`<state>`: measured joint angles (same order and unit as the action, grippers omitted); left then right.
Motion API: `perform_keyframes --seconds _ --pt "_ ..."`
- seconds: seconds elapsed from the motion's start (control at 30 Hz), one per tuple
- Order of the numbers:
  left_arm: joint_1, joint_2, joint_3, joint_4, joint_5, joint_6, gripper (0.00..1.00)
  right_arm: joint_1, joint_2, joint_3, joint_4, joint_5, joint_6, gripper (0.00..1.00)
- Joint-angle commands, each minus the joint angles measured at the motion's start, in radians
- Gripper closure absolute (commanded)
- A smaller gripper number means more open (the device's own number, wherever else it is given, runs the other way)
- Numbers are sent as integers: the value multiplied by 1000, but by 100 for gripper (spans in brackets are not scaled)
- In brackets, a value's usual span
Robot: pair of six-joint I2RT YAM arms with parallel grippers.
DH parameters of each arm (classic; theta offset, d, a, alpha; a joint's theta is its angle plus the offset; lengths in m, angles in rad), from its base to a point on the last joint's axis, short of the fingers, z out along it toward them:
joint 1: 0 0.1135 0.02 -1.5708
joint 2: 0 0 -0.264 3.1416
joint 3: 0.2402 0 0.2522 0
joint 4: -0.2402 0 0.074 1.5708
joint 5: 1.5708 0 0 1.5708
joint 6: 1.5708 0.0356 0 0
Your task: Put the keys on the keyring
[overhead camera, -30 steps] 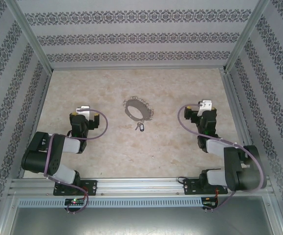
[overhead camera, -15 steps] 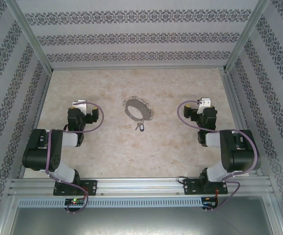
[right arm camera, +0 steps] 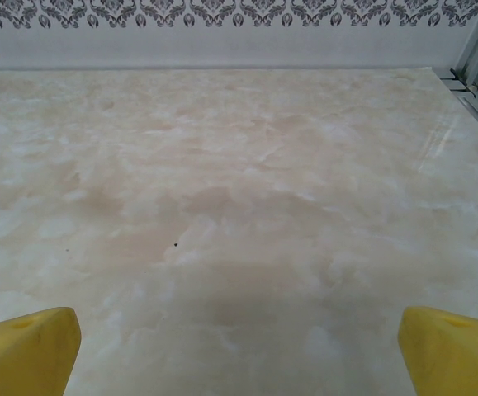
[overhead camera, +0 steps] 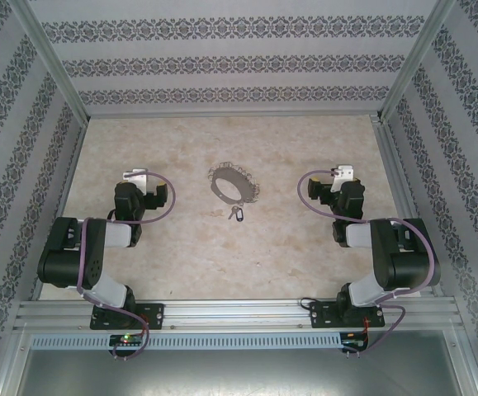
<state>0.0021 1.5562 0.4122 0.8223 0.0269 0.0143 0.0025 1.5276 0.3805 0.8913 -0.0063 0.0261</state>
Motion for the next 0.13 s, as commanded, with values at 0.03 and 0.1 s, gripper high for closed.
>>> perform_keyframes --seconds 0.03,0.1 --pt "7 8 8 -3 15 -14 0 1 -11 15 -6 -3 4 2" --pt "7 6 6 1 15 -14 0 5 -14 7 6 4 -2 2"
